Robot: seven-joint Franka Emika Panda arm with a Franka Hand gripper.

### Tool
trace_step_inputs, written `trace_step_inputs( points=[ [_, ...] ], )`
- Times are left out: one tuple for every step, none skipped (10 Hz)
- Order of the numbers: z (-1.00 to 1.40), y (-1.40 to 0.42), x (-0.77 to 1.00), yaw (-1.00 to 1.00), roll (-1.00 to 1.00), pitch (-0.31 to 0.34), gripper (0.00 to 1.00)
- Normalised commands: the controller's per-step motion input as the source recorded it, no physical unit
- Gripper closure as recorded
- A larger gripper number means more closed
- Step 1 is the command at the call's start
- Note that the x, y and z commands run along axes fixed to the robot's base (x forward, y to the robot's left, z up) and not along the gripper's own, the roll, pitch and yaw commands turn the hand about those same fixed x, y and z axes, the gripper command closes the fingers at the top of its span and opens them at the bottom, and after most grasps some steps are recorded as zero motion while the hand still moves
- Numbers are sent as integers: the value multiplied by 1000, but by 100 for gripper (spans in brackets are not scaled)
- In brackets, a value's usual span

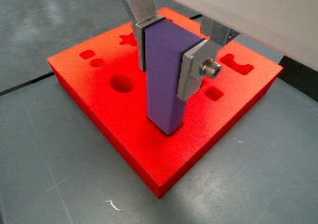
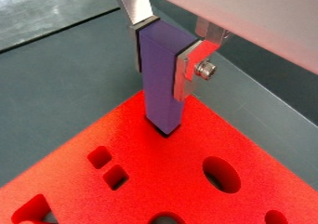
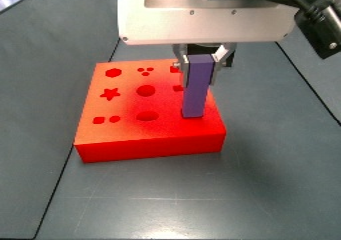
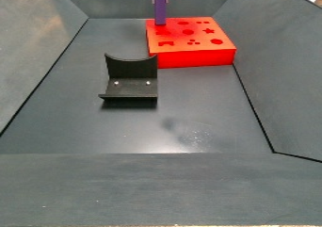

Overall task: Pick up the rectangle object. Move up. Move to above the board. Insert the rectangle object.
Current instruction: Insert the rectangle object.

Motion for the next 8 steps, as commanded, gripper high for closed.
trace_step_inputs(
  points=[
    [-437,0,0,0,73,-29,100],
    [-494,0,9,0,61,-29,100],
    [-577,0,20,0,23,-49,100],
    [-557,0,77,0,0,-49,100],
    [-520,0,40,0,0,-56,100],
    [-369,0,69,0,-10,-44,100],
    [0,0,0,0,0,-4,100],
    [0,0,0,0,0,0,100]
  ],
)
